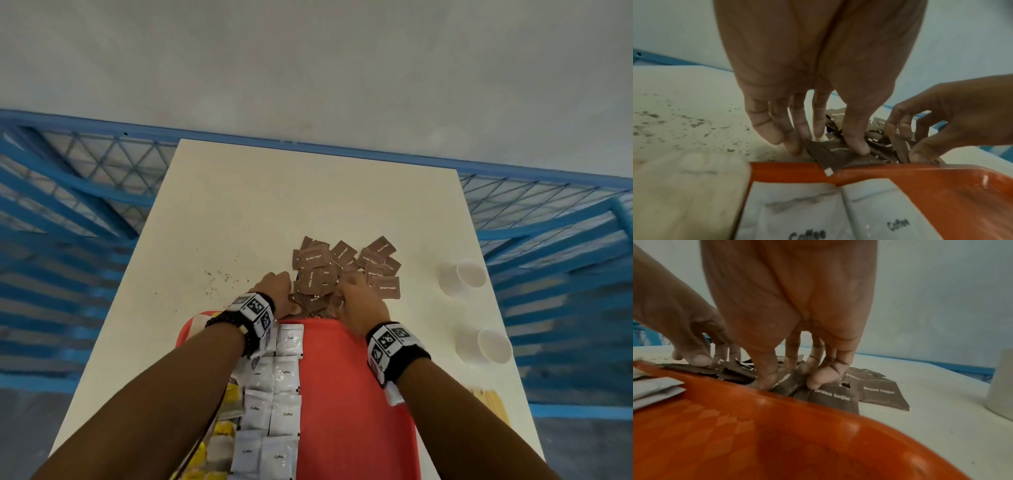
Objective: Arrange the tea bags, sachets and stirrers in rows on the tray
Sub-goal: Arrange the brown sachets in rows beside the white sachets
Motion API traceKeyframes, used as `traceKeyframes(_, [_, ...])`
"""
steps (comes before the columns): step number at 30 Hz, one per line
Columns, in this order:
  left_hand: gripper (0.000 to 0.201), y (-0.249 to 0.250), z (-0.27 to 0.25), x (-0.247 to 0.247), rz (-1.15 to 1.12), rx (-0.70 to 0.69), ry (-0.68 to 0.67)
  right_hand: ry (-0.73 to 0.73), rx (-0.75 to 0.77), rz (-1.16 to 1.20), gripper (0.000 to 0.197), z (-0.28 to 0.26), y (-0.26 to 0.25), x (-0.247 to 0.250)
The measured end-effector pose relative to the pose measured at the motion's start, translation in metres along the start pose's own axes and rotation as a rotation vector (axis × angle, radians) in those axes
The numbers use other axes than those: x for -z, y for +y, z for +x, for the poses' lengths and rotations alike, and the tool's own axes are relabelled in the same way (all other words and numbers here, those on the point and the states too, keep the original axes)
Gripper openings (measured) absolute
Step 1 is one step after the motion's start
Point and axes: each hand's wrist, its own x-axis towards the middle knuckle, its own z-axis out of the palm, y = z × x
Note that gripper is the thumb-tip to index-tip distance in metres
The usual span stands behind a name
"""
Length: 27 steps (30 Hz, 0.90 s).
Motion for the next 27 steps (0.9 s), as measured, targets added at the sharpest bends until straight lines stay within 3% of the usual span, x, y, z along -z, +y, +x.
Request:
traceKeyframes(5, [0.028, 0.005, 0.006, 0.005, -0.076, 0.04, -0.113, -0.135, -0.065, 0.102, 0.005, 0.008, 0.009, 0.021])
traceKeyframes(8, [0.03, 0.003, 0.006, 0.006, -0.134, 0.041, -0.127, -0.117, -0.161, 0.36, 0.023, 0.019, 0.009, 0.048])
traceKeyframes(11, [0.03, -0.002, 0.004, 0.005, -0.167, 0.044, -0.126, -0.1, -0.226, 0.651, 0.016, 0.036, -0.007, 0.059])
traceKeyframes(14, [0.024, -0.009, -0.001, 0.007, -0.181, 0.029, -0.081, -0.053, -0.3, 0.771, 0.025, 0.058, -0.025, 0.044])
traceKeyframes(17, [0.024, -0.02, -0.008, 0.012, -0.188, 0.028, -0.016, 0.017, -0.263, 0.582, 0.021, 0.077, -0.035, 0.026])
traceKeyframes(19, [0.023, -0.027, -0.015, 0.017, -0.209, 0.033, 0.041, -0.019, -0.21, 0.332, 0.035, 0.08, -0.041, 0.017])
traceKeyframes(21, [0.02, -0.031, -0.022, 0.02, -0.243, 0.038, 0.097, -0.022, -0.156, 0.156, 0.036, 0.077, -0.048, 0.01])
traceKeyframes(27, [0.026, -0.039, -0.041, 0.035, -0.517, 0.041, 0.186, 0.075, -0.037, 0.173, 0.034, 0.065, -0.058, 0.007])
